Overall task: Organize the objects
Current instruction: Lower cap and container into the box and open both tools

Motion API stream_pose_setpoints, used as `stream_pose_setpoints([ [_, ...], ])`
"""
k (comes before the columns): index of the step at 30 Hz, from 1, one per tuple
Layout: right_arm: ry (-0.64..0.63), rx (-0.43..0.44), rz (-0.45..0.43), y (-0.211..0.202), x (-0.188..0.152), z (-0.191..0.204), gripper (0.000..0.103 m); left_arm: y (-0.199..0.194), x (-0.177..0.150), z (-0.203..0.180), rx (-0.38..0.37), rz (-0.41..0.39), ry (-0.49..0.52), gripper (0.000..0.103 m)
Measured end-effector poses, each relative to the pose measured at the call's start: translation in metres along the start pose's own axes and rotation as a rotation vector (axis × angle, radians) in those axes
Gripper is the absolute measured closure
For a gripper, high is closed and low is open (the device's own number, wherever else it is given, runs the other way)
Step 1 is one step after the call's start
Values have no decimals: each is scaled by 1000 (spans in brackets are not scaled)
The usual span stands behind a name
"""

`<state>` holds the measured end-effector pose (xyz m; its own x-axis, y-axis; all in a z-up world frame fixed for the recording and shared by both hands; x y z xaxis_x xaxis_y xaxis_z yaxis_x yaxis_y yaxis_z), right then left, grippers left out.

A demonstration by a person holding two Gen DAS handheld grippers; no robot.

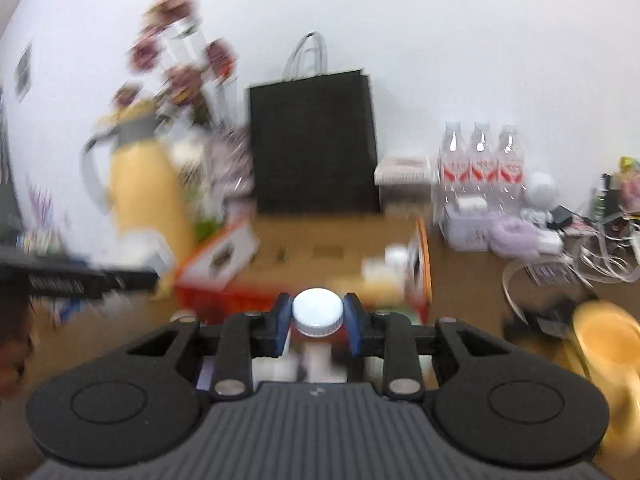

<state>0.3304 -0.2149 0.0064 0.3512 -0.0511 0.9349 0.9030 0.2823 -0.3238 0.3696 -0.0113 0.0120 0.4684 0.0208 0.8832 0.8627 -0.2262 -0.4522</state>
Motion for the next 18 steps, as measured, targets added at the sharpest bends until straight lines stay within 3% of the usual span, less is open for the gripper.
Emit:
stream_pose_setpoints([
  [3,102,22,94,89,37,-27,74,79,38,-2,-21,78,-24,39],
  [5,102,-15,166,148,47,-42,74,130,50,-1,18,120,-36,39],
  [7,103,-62,240,202,48,-58,74,178,52,1,45,173,-32,38],
  [10,164,-61,339,259,32,-75,74,233,44,8,81,241,-37,38],
  [14,204,-100,426,302,8,-89,72,266,36,22,120,325,-116,39],
  [16,219,-120,421,308,7,-93,54,264,40,20,101,316,-98,33],
  [18,215,-104,413,305,6,-90,49,256,44,18,94,295,-64,32],
])
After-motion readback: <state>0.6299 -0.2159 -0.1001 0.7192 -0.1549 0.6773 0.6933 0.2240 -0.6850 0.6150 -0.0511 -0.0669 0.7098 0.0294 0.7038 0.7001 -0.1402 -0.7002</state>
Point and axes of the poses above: each gripper's, at about its wrist camera, not at the fingertips, and y roughly the way its jaws point, z to its left, x to its top, the point moved 6 cm from there along y, roughly the way its jaws point, and after that the axes turned 5 degrees about -z, right-handed, at the moved point
